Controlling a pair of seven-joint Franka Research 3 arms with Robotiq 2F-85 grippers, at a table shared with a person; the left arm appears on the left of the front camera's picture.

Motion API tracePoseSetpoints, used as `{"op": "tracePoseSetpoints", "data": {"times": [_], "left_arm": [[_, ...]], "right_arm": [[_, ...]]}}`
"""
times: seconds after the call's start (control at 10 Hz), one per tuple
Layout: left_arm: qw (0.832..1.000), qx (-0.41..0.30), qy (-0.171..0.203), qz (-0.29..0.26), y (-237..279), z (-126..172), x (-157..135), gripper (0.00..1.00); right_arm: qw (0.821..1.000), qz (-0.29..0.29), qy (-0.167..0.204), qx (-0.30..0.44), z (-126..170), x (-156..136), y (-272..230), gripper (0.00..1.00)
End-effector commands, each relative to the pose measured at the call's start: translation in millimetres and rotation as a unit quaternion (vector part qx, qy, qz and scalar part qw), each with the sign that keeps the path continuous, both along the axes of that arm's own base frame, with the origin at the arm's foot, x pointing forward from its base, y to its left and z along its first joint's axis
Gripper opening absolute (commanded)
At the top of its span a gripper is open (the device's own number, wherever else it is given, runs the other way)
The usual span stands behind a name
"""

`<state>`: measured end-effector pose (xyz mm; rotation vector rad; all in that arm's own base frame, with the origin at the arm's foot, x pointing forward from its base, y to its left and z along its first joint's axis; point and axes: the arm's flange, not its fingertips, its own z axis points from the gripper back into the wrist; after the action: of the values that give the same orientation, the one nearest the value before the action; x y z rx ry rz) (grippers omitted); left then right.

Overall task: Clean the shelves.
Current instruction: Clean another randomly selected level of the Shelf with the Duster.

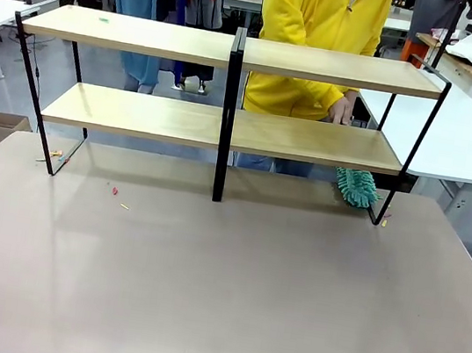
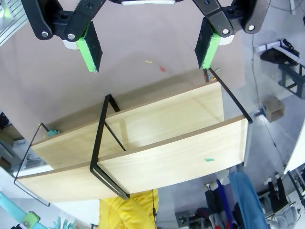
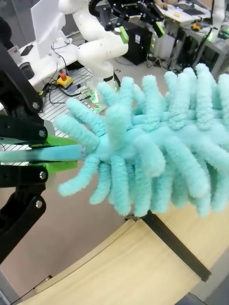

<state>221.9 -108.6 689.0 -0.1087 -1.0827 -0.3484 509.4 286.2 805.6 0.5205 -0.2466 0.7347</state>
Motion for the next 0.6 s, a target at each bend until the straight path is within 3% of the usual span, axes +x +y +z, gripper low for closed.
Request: {"op": "tracePoseSetpoints", "data": {"times": [0.0,0.2,0.5], "left_arm": [[1.0,-0.002,0.0,-0.002,1.1,-0.6,-0.6,1.0],[1.0,-0.002,0.0,-0.002,1.1,-0.6,-0.6,1.0],[1.0,-0.002,0.0,-0.002,1.1,-0.6,-0.6,1.0]], "right_arm": [[0.999,-0.008,-0.01,-0.031,3.1,24.9,29.4,0.12],[0.996,0.033,-0.008,-0.078,14.9,68.0,84.2,0.12],[0.993,0.025,-0.002,-0.119,17.8,111.5,142.4,0.12]]}}
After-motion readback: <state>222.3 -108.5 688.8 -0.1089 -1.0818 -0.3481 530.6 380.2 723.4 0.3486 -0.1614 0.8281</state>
